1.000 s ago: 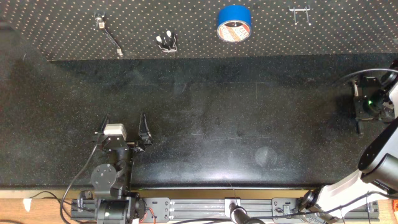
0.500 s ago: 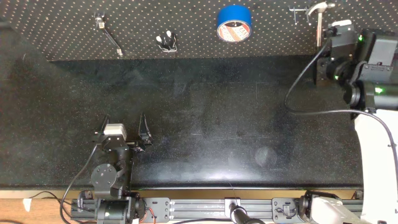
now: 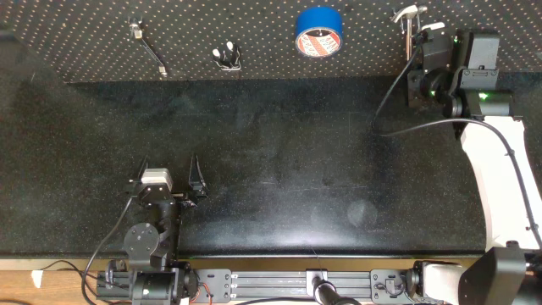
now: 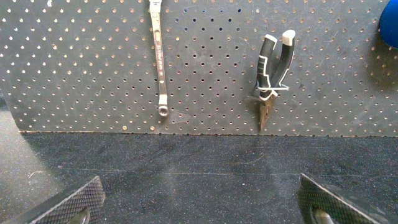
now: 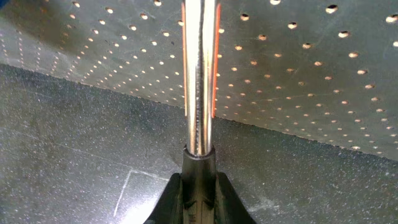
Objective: Place Tools Onto Pegboard
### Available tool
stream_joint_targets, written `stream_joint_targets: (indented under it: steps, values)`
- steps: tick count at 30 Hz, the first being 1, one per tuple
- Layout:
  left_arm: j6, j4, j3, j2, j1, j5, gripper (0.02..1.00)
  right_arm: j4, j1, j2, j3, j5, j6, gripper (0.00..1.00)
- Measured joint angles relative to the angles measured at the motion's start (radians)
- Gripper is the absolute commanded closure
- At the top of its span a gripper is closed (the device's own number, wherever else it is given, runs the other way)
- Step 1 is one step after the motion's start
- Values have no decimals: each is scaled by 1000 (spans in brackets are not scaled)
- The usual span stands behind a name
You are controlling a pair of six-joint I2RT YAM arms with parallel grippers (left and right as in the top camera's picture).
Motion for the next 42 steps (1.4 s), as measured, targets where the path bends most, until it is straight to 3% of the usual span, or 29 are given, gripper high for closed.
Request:
stream_joint_targets:
  steps: [1,6,8,12,16,18,21,24,27,42]
  values:
    - [0,0,0,0,0,0,23,-2,0,5,0,-1,1,47]
    - [0,0,0,0,0,0,25,-1,0,6,0,-1,-1,36]
    - [0,0,0,0,0,0,20,110,0,-64,-89,-1,-1,36]
    - [0,0,0,0,0,0,23,458,8,-467,-541,-3,96,31]
    - [0,0,0,-1,0,0,23,867,93,-933,-998,-9,127,31]
    - [0,0,0,-1,0,0,23,963,106,-1066,-1128,-10,130,31]
    - [0,0,0,-1,0,0,23,906,111,-1223,-1188,-9,149,31]
    - [0,0,0,-1,0,0,23,704,111,-1377,-1186,48,271,29]
    - [0,0,0,-1,0,0,23,505,128,-1490,-1187,85,327,29]
    - [0,0,0,-1,0,0,23,502,143,-1490,-1187,109,336,27]
